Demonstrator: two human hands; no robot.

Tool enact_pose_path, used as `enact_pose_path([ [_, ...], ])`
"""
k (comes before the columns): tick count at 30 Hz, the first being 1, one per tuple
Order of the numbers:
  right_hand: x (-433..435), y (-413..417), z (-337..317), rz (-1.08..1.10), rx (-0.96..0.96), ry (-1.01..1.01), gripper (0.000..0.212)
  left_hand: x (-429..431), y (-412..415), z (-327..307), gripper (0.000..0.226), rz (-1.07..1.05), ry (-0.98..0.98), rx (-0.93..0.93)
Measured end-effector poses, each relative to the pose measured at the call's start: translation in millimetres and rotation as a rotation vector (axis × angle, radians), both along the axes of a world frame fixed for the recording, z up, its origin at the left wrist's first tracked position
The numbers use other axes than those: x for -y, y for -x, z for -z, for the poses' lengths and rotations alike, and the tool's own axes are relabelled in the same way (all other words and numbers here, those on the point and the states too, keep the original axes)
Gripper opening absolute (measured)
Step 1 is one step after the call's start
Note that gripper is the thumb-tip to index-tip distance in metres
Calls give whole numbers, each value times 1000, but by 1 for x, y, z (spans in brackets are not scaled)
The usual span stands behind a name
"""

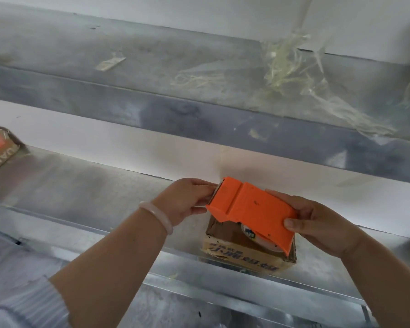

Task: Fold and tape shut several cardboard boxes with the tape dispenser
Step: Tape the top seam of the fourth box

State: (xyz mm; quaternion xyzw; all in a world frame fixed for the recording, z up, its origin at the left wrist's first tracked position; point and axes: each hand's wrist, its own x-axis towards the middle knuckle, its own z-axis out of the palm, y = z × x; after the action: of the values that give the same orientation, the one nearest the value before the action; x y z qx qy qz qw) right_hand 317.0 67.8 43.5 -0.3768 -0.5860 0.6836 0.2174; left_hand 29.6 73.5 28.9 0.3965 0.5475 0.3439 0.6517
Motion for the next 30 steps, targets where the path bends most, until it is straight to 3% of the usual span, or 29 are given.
enact_pose_path([
  [4, -6, -6, 1, -25, 30, -8, 79, 6, -4, -10, 17, -30, 0, 11],
  [8, -13, -10, -3, -99, 110, -46, 88, 11, -14, -13, 8, -133, -124, -217],
  [13, -19, -14, -15, -204, 134, -130, 63, 13, -30, -11, 12, -187, -235, -471],
  [16, -23, -20, -20, -253, 136, -177, 52, 13, -34, -13, 8, -249, -228, -454],
  [19, -25, -32, -20, -243, 133, -162, 68, 13, -29, -19, 4, -337, -231, -374],
  [30, -45, -60, -20, -296, 203, -137, 93, 17, -24, -6, 14, -445, -215, -487],
])
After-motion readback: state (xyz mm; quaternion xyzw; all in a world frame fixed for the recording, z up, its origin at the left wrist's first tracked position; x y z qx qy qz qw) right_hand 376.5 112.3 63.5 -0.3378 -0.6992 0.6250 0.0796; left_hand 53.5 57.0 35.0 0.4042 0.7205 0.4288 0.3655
